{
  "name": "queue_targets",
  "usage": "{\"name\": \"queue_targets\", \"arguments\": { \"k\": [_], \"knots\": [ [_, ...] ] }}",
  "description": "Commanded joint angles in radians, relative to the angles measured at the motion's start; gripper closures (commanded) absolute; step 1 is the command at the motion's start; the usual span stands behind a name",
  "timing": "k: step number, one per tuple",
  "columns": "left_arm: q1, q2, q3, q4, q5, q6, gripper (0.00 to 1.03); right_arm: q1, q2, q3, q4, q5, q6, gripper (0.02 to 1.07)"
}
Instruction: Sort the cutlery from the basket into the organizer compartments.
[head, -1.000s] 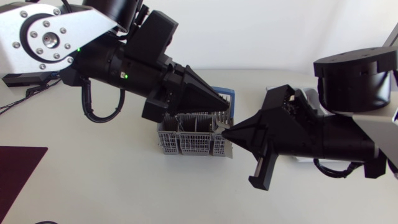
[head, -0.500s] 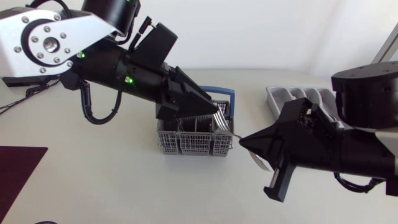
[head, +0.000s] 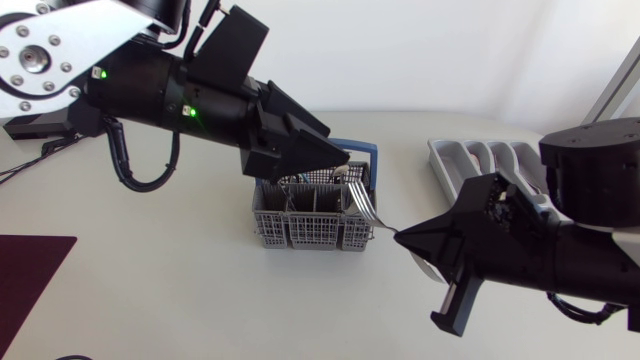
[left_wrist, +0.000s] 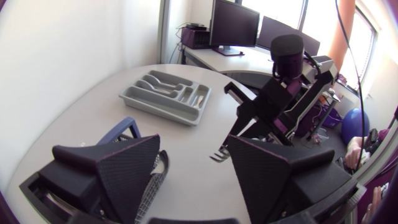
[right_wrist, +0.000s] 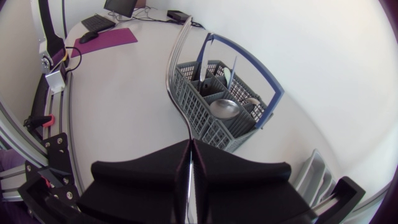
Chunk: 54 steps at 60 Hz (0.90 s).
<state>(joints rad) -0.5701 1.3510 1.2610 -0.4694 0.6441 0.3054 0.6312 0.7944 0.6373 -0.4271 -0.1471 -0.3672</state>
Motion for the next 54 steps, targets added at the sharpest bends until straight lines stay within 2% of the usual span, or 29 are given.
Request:
{"name": "queue_targets", "arguments": {
  "k": [1,6,12,30,38,54],
  "knots": [
    [0.015,-0.027,0.003,0.020,-0.047,-0.032,0.20,-0.034,-0.023,-0.013,-0.013,0.024,0.008,1.02],
    [0.022,-0.023,0.014,0.037,-0.144,-0.048,0.20,-0.090,-0.031,-0.005,-0.013,0.040,0.005,1.02],
    [0.022,0.002,0.025,0.046,-0.304,-0.049,0.20,-0.183,-0.023,0.015,-0.007,0.047,-0.004,1.02],
    [0.019,-0.003,-0.049,0.043,-0.540,0.009,0.20,-0.442,0.091,0.088,0.057,0.064,-0.026,1.02],
    [0.035,-0.038,-0.092,0.037,-0.589,0.038,0.20,-0.554,0.187,0.117,0.119,0.066,-0.027,1.02],
    [0.108,-0.116,-0.146,-0.009,-0.620,0.052,0.20,-0.674,0.430,0.196,0.248,0.132,-0.019,1.02]
  ]
}}
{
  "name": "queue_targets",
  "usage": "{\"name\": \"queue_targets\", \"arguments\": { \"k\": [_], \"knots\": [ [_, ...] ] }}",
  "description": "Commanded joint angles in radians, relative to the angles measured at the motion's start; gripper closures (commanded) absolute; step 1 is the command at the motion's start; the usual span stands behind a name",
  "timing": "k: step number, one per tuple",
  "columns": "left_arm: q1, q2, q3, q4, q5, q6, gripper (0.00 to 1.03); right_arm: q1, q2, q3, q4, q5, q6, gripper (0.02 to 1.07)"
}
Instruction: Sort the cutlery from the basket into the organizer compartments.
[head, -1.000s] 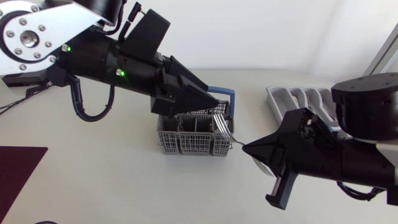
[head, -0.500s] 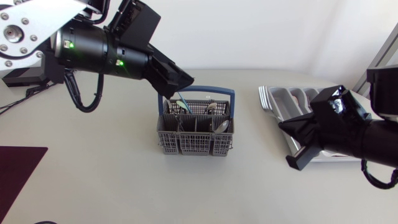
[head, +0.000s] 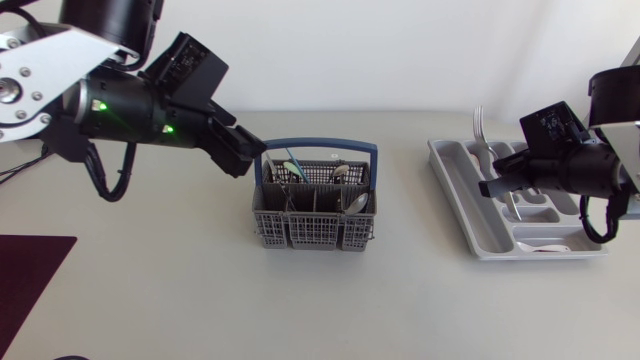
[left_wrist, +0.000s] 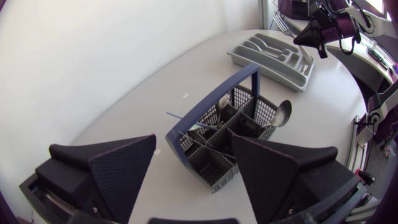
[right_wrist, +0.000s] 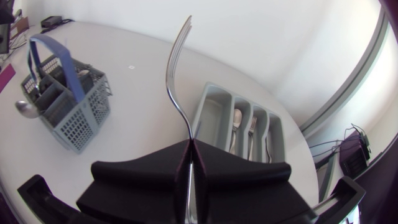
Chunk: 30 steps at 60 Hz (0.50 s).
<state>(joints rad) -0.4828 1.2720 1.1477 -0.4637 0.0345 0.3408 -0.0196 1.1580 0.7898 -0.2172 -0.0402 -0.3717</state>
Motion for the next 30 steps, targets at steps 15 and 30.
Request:
{"name": "queue_targets", "arguments": {
  "k": [15,30],
  "knots": [
    [0.036,-0.080,-0.101,-0.033,-0.061,0.023,0.20,-0.115,0.293,0.163,0.104,0.062,-0.004,1.02],
    [0.016,-0.094,-0.163,-0.032,-0.065,0.012,0.20,-0.181,0.503,0.296,0.157,0.115,-0.007,1.02]
  ]
}}
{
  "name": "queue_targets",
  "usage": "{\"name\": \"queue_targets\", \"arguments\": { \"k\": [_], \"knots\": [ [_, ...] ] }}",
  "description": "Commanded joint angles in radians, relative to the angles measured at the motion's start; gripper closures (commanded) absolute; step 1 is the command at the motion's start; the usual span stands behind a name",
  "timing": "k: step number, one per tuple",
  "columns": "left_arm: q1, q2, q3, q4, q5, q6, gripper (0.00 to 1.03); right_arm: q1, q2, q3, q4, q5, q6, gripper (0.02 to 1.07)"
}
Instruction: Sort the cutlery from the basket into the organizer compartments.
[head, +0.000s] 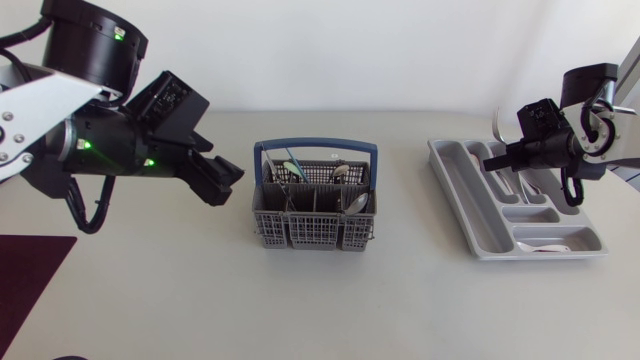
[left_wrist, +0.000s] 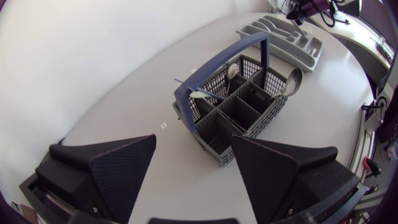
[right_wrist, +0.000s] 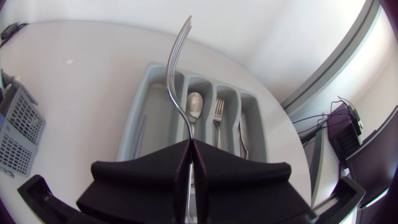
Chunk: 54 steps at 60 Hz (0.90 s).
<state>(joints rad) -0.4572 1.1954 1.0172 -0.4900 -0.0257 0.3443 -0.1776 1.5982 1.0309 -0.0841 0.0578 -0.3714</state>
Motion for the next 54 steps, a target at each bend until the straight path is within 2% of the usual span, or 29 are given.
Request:
{"name": "queue_targets", "arguments": {
  "k": [1,29,54],
  "knots": [
    [-0.009,-0.017,-0.034,-0.005,-0.005,0.007,0.20,-0.028,0.077,0.064,0.026,0.020,-0.008,1.02],
    [-0.029,-0.017,-0.092,0.030,-0.005,-0.010,0.20,-0.086,0.384,0.267,0.089,0.128,-0.008,1.02],
    [-0.037,-0.017,-0.111,0.037,-0.005,-0.014,0.20,-0.097,0.523,0.360,0.113,0.231,-0.018,1.02]
  ]
}}
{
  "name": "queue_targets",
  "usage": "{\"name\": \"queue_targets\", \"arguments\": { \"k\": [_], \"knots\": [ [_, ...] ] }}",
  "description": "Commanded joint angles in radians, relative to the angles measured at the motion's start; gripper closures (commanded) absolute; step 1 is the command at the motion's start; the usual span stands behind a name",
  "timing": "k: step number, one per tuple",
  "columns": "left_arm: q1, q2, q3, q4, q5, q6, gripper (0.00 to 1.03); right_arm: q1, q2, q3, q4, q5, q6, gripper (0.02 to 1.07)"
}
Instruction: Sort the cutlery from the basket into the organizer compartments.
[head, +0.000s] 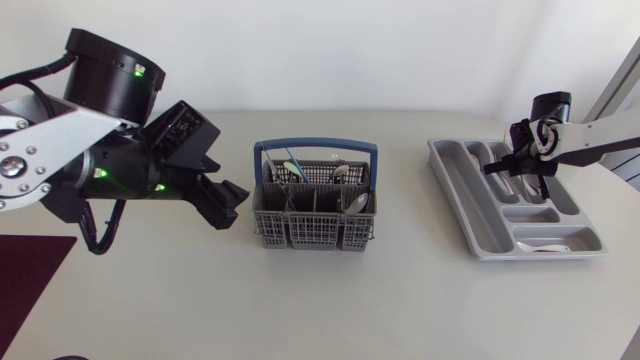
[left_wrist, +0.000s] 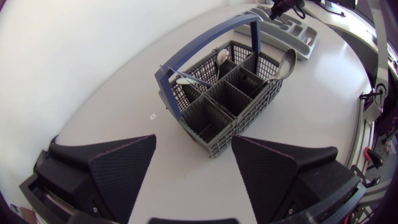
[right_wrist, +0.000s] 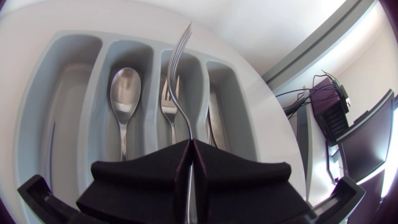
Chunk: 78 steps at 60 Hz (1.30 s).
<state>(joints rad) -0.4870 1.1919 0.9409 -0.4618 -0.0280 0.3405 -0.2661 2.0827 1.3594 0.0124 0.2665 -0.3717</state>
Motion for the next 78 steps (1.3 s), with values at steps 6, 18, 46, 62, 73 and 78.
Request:
{"name": "queue_targets", "arguments": {
  "k": [6,18,46,62,73,78],
  "knots": [
    [-0.010,-0.014,-0.036,0.009,-0.003,-0.015,0.20,-0.004,0.071,0.049,0.014,0.051,-0.026,1.02],
    [-0.027,-0.021,-0.042,0.006,-0.018,-0.026,0.20,0.013,0.129,0.067,0.014,0.097,-0.035,0.99],
    [-0.065,-0.025,-0.042,-0.003,-0.044,-0.047,0.20,0.038,0.128,0.058,0.015,0.129,-0.033,0.62],
    [-0.074,-0.025,-0.047,-0.001,-0.044,-0.057,0.20,0.018,-0.046,-0.028,0.008,0.111,-0.026,0.16],
    [-0.074,-0.025,-0.048,0.000,-0.044,-0.063,0.20,0.022,-0.190,-0.091,-0.026,0.079,-0.026,0.14],
    [-0.078,-0.026,-0.047,-0.001,-0.044,-0.064,0.20,0.024,-0.216,-0.095,-0.038,0.066,-0.026,0.14]
  ]
}}
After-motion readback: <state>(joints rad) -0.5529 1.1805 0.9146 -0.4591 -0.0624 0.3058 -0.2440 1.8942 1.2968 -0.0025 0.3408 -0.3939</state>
